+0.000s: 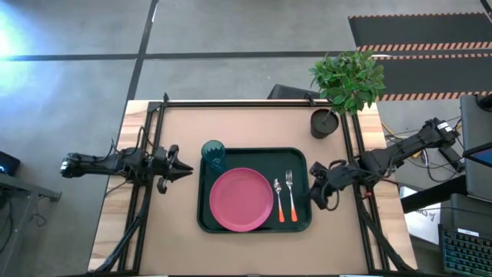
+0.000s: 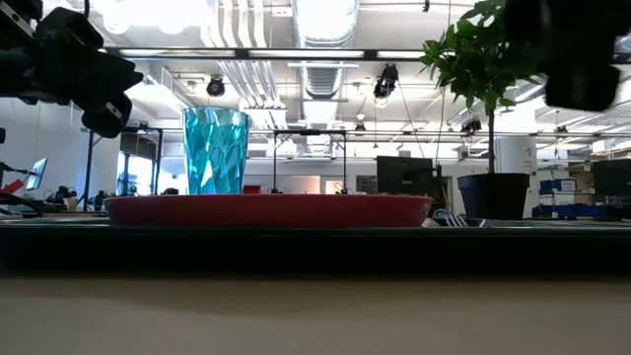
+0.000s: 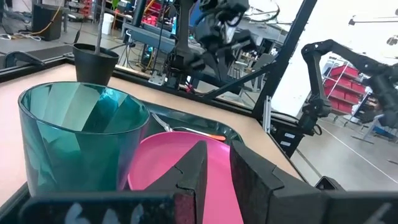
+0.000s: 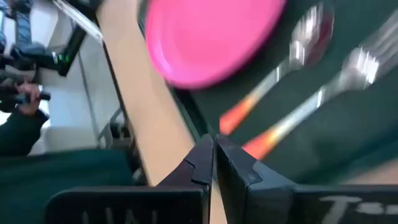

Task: Pick and place plate/cup/fork/spoon on tray
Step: Adjust the black serving tray on the table

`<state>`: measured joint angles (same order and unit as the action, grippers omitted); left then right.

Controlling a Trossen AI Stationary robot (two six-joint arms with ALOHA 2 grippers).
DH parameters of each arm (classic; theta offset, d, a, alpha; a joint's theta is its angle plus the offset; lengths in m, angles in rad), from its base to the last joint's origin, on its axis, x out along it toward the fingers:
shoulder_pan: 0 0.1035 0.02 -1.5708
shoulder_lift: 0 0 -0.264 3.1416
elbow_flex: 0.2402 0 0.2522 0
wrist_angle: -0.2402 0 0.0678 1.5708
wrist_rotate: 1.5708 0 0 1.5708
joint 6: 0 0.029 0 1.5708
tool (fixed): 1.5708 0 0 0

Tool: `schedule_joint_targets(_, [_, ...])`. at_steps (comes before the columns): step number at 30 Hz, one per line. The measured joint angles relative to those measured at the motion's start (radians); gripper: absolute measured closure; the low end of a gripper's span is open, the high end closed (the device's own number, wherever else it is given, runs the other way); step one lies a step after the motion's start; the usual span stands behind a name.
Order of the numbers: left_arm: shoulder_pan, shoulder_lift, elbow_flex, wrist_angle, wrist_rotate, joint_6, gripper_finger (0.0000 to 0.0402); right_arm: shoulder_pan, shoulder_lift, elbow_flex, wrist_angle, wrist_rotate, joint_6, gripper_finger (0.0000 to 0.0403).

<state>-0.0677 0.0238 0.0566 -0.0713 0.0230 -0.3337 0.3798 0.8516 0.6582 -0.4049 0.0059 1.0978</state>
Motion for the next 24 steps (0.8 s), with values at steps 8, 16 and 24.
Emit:
schedule_joint_targets(8, [0.000, 0.000, 0.008, 0.002, 0.006, -0.002, 0.0349, 0.002, -0.070, -0.103, -0.009, -0.085, 0.117, 0.0394])
schedule_joint_targets(16, [0.000, 0.000, 0.008, 0.001, 0.015, -0.002, 0.0349, 0.002, -0.161, -0.168, -0.223, -0.096, 0.282, 0.0394])
schedule_joint_targets(24, [0.000, 0.000, 0.008, 0.001, 0.024, -0.001, 0.0349, 0.001, -0.181, -0.262, -0.167, -0.035, 0.304, 0.0394])
